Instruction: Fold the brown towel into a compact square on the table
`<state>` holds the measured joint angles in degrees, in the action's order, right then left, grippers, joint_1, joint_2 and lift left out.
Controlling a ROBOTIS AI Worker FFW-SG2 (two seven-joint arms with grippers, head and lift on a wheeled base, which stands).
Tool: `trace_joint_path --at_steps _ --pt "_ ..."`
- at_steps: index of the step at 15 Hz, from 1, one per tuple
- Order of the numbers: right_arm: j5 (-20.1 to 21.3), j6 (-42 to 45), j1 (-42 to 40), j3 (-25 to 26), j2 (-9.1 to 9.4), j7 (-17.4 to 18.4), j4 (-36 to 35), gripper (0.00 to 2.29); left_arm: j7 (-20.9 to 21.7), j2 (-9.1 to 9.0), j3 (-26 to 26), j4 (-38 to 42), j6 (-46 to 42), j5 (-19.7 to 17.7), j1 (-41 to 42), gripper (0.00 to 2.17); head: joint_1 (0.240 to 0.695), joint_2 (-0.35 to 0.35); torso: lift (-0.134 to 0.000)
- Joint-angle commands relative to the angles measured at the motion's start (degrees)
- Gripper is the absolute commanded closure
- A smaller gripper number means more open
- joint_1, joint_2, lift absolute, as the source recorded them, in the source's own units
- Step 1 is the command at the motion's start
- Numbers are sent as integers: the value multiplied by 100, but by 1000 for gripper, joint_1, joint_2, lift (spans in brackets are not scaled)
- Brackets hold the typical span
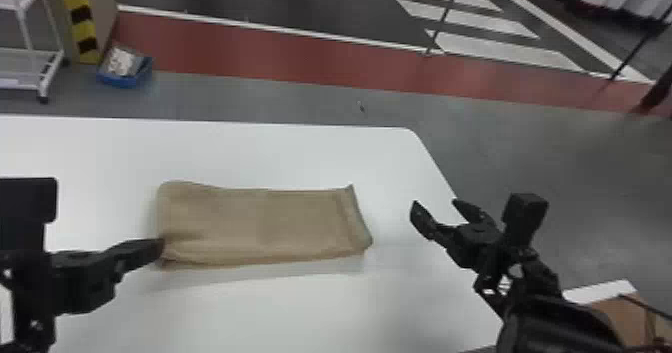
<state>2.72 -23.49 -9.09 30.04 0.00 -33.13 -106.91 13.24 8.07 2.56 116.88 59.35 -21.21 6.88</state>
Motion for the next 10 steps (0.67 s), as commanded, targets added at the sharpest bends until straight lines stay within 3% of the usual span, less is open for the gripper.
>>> trace_joint_path --at_steps 1,10 --pt "9 -20 4 -69 5 26 4 90 47 28 -291 45 37 20 94 1885 695 -343 -124" --pt "97 -231 179 -245 5 61 4 90 135 143 -871 634 389 64 560 1885 695 -244 -124"
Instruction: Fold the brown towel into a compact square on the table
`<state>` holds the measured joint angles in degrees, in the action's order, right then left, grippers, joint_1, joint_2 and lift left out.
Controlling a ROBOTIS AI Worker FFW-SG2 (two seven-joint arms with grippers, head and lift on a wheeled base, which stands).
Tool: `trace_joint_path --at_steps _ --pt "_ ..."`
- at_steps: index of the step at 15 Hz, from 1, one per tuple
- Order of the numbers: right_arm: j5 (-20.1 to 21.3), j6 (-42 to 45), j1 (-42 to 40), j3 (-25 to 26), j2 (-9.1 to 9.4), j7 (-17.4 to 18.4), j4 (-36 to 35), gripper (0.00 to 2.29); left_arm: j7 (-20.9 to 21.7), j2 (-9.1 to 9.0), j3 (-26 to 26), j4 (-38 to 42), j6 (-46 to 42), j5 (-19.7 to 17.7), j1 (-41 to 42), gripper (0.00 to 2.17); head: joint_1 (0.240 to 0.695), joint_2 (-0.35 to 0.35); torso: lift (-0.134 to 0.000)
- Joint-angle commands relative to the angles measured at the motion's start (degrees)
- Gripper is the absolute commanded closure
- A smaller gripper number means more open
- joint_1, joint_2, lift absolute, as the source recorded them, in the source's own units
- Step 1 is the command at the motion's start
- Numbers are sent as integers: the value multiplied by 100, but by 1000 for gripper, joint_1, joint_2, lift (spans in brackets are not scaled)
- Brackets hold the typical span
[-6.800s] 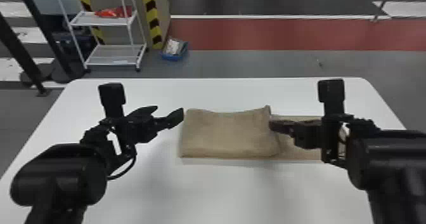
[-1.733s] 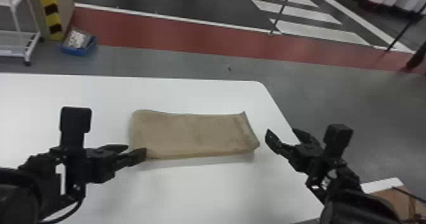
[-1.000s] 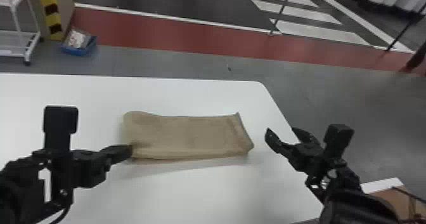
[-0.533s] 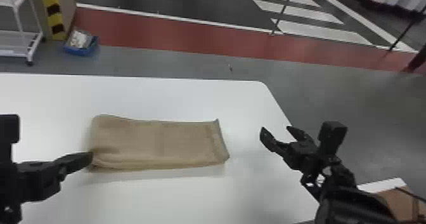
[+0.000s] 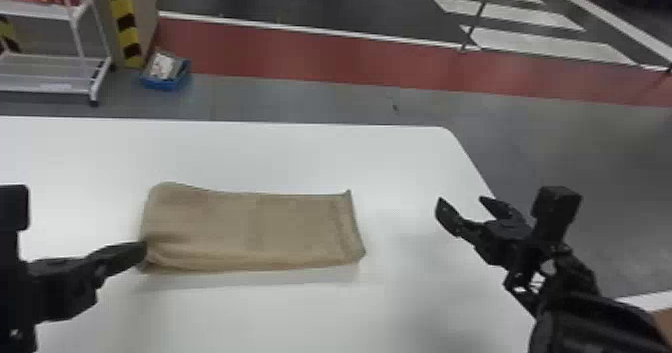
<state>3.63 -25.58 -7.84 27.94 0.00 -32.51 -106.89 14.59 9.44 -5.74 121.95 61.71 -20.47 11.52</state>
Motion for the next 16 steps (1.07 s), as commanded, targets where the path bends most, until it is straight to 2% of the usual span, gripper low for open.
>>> trace_joint_path --at_steps 1,4,5,6,7,9,12,14,16 --pt "15 -75 98 -69 5 8 10 90 0 -4 -67 189 153 -1 157 1885 695 -238 -124" --pt "32 -145 133 -210 5 78 10 90 0 -4 -23 216 153 -1 175 1878 695 -229 -124" --pt "32 -145 133 -272 5 87 10 90 9 -4 -32 216 136 -1 175 1555 695 -224 -124" --pt "24 -180 133 -316 5 105 2 90 61 -4 -50 216 118 8 166 660 695 -222 -124" --pt "24 -215 125 -333 5 105 2 90 123 -4 -76 224 13 8 148 -1 695 -218 -124" --pt "24 -250 125 -333 5 105 2 90 61 -4 -76 303 -532 140 175 -1 695 -211 -124" --pt "32 -233 133 -412 5 140 2 63 17 -30 170 260 -1710 588 201 33 695 -189 -124" --pt "32 -268 116 -456 5 140 -25 87 -70 -48 451 172 -1974 799 157 36 695 -183 -124" --pt "6 -338 98 -483 5 149 -34 90 -44 -48 759 -127 -2132 816 8 137 695 -186 -124"
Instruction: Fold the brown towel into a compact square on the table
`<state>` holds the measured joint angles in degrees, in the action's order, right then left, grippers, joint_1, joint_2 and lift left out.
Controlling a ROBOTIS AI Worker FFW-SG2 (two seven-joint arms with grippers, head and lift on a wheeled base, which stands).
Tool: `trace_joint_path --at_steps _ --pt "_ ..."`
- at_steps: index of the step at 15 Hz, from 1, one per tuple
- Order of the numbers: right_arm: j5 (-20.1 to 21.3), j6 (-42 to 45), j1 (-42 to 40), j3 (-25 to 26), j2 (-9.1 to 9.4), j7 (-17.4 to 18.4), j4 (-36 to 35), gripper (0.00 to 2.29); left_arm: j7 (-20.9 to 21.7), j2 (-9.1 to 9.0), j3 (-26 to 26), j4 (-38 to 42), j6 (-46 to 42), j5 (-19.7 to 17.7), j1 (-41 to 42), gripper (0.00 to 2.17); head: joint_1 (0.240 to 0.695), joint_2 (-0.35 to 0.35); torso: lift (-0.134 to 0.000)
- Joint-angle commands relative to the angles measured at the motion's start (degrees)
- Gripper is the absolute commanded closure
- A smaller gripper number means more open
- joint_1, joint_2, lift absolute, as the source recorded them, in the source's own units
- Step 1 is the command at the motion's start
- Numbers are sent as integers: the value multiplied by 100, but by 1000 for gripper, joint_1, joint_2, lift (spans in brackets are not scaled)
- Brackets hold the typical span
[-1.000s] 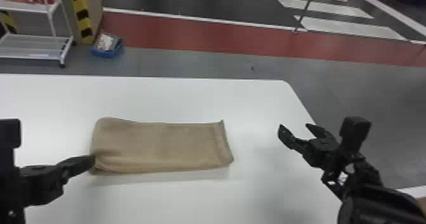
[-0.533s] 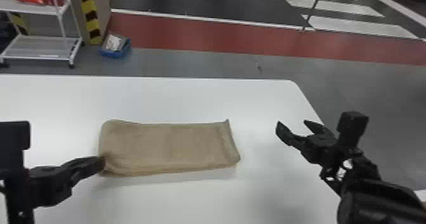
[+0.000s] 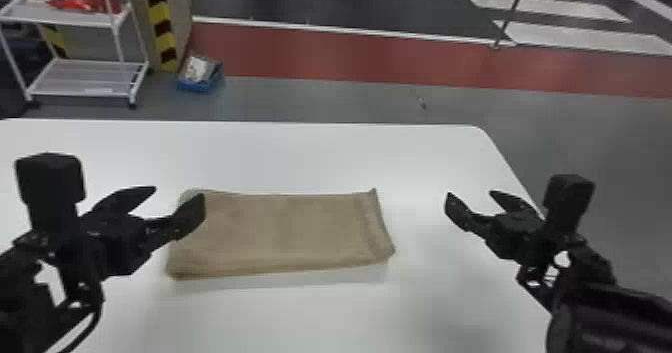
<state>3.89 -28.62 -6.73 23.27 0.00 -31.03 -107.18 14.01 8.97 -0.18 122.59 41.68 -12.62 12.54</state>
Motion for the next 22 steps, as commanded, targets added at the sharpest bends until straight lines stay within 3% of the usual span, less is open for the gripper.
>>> trace_joint_path --at_steps 1,3,5,6,7,8,14,18,22 --pt "-37 -105 -12 -24 5 1 -4 90 23 9 378 -429 -375 58 -191 144 695 -195 -124" --pt "-2 -140 -48 -156 5 71 -57 90 31 0 694 -877 -832 216 -393 154 695 -213 -124" --pt "-2 -158 -135 -288 5 132 -180 90 23 0 861 -1159 -920 339 -551 491 695 -231 -124" --pt "-2 -158 -153 -297 5 150 -198 90 23 0 914 -1246 -920 374 -595 1004 695 -233 -124" --pt "-11 -158 -153 -288 5 141 -198 90 -4 0 940 -1299 -902 383 -621 1727 695 -233 -124" --pt "-29 -175 -171 -288 5 150 -215 93 23 9 949 -1334 -867 445 -630 2091 695 -233 -124" --pt "42 -896 -65 -806 5 317 -277 93 49 26 1037 -1739 -815 752 -736 2091 695 -220 -124" --pt "130 -1863 102 -1158 5 379 -505 248 -4 61 1072 -1826 -885 937 -718 2094 695 -177 -124" --pt "191 -2460 181 -1492 5 466 -681 252 5 61 1090 -1906 -938 1016 -701 2091 695 -133 -124"
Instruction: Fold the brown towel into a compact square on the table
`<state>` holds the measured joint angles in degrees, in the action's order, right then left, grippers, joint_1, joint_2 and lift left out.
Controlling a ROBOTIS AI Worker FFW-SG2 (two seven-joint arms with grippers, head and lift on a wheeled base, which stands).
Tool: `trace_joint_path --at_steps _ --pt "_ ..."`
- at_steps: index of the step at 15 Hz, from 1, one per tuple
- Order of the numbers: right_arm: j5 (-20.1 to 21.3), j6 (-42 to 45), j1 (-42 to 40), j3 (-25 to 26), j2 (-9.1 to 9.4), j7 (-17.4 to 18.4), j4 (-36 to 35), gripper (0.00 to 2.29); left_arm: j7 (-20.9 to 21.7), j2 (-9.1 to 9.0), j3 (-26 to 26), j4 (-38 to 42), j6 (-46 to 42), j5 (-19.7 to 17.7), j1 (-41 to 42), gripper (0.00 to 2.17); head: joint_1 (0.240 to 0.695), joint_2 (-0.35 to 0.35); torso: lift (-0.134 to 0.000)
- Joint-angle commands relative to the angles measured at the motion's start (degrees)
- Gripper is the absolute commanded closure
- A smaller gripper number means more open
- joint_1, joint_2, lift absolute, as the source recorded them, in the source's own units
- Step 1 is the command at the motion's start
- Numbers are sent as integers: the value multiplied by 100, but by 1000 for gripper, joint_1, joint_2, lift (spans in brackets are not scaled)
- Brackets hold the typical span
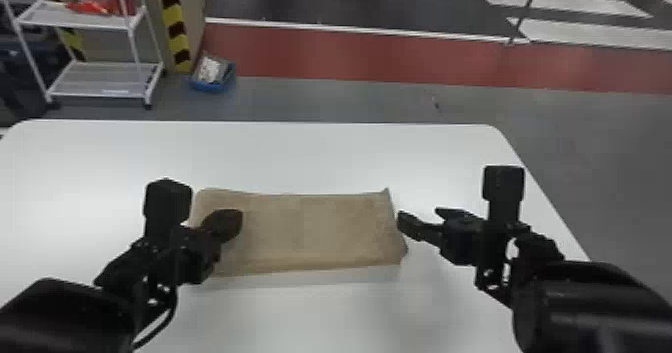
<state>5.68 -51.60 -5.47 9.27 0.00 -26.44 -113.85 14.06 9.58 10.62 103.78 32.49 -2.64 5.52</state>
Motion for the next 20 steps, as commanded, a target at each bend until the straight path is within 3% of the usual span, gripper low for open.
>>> trace_joint_path --at_steps 1,10,13,17,20 --pt "65 -409 169 -145 5 34 -14 252 9 -8 10 -51 -36 27 1 2091 695 -128 -124" --pt "118 -831 714 -382 5 236 636 367 18 -8 19 -69 -247 88 19 2094 695 -102 -124" --pt "92 -954 863 -382 5 210 777 637 35 -8 10 -86 -247 88 1 2094 695 -99 -124" --pt "-31 -1165 881 -382 5 -10 777 1214 62 -17 2 -148 -247 88 -43 2094 695 -90 -124" --pt "-128 -1200 881 -338 5 -142 750 1305 62 -17 -7 -165 -247 88 -69 2098 695 -78 -124"
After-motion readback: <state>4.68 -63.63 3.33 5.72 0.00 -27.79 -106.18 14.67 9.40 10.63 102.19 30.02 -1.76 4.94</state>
